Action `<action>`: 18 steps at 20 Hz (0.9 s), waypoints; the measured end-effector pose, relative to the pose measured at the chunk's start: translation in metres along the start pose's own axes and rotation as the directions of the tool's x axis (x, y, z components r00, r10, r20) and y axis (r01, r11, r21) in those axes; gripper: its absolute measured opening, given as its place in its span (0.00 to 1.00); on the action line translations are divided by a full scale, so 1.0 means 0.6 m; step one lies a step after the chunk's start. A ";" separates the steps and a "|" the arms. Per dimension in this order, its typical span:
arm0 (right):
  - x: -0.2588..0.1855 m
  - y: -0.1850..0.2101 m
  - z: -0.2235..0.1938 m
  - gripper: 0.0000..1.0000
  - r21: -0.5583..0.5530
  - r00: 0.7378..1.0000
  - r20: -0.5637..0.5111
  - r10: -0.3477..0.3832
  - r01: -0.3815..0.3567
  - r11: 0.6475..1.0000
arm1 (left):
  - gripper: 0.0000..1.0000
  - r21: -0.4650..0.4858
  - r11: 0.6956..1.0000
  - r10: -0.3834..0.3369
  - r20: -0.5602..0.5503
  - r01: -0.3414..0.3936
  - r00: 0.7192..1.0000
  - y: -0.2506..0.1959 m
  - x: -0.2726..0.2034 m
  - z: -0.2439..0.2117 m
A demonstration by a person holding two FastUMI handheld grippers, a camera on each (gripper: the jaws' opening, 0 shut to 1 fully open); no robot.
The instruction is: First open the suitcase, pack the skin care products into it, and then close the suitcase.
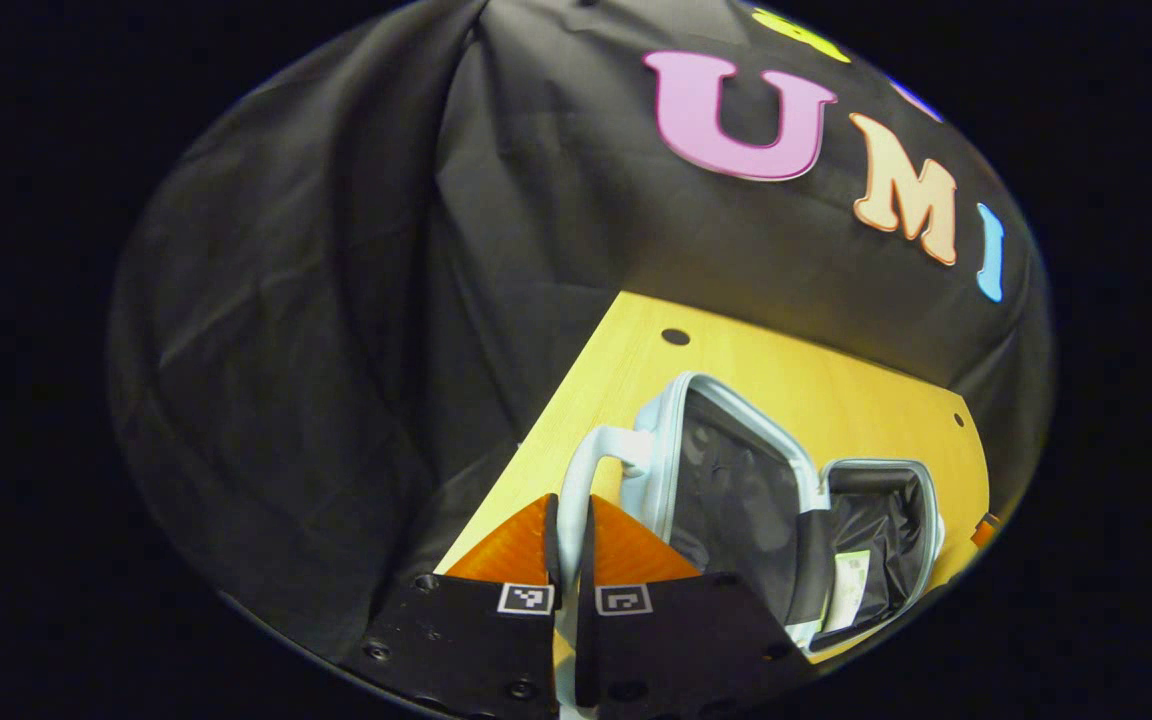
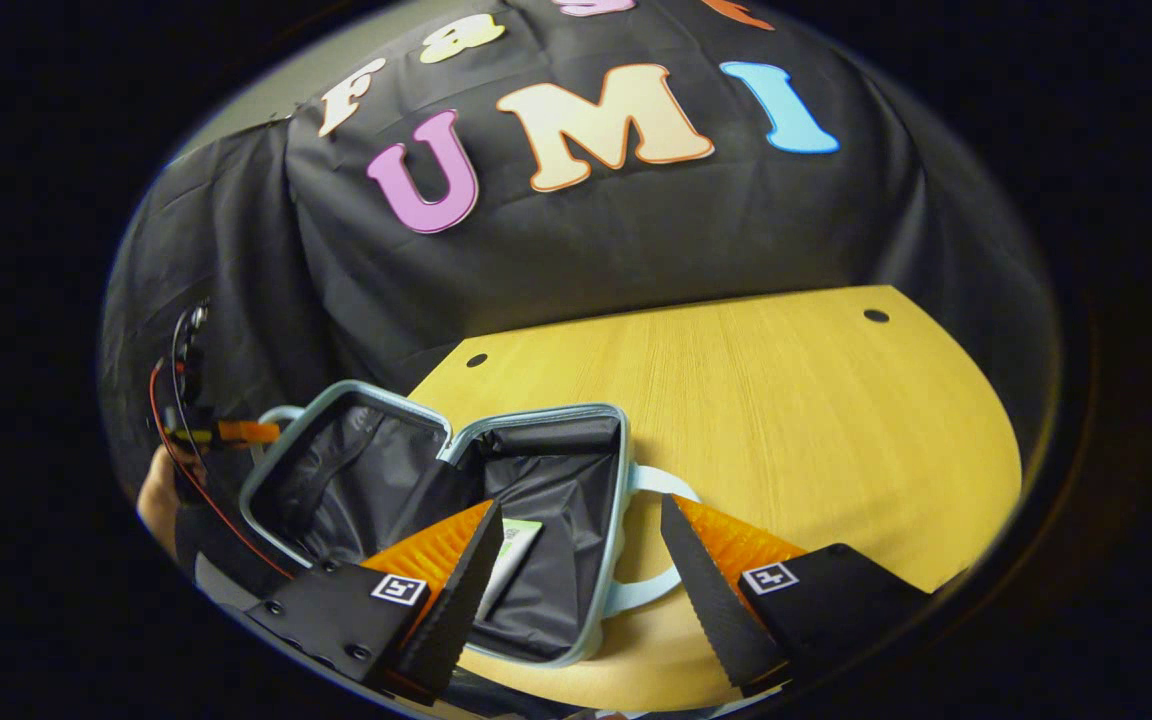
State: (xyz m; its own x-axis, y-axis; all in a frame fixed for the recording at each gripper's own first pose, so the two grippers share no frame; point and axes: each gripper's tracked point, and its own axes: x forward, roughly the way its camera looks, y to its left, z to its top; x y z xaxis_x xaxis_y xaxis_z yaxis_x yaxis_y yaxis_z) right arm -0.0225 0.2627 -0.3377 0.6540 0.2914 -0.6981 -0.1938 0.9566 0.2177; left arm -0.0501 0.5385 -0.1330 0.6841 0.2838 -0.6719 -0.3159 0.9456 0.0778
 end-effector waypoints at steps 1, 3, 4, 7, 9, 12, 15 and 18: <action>-0.007 -0.008 0.001 0.98 -0.014 1.000 -0.001 0.010 -0.010 1.000 | 0.01 0.003 1.000 -0.008 0.024 0.008 1.000 -0.021 -0.016 0.017; -0.018 -0.018 0.008 0.98 -0.024 0.999 0.006 0.034 -0.034 0.999 | 0.01 0.009 1.000 -0.021 0.067 0.021 0.998 -0.058 -0.046 0.045; -0.022 -0.026 0.014 0.98 -0.032 0.999 0.009 0.039 -0.039 0.999 | 0.01 0.010 1.000 -0.030 0.081 0.029 0.996 -0.075 -0.061 0.053; -0.031 -0.049 0.027 0.98 -0.037 0.998 0.024 0.052 -0.051 0.998 | 0.01 0.028 0.998 -0.057 0.112 0.054 0.992 -0.128 -0.097 0.071; -0.035 -0.060 0.033 0.98 -0.035 0.998 0.032 0.057 -0.056 0.998 | 0.00 0.040 0.997 -0.075 0.128 0.071 0.989 -0.165 -0.118 0.076; -0.044 -0.077 0.035 0.98 -0.036 0.997 0.036 0.062 -0.060 0.998 | 0.01 0.062 0.993 -0.105 0.142 0.097 0.984 -0.208 -0.145 0.081; -0.057 -0.090 0.034 0.98 -0.042 0.997 0.046 0.063 -0.061 0.997 | 0.00 0.073 0.984 -0.169 0.155 0.160 0.973 -0.273 -0.165 0.092; -0.067 -0.109 0.035 0.98 -0.040 0.997 0.052 0.058 -0.056 0.998 | 0.00 0.114 0.968 -0.239 0.169 0.222 0.956 -0.343 -0.179 0.092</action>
State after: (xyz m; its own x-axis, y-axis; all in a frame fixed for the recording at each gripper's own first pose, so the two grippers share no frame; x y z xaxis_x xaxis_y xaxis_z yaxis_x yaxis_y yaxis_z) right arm -0.0209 0.1883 -0.3095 0.6783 0.3460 -0.6482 -0.2597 0.9381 0.2290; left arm -0.0219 0.3223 -0.0361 0.8408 0.0724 -0.5365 -0.0789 0.9968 0.0107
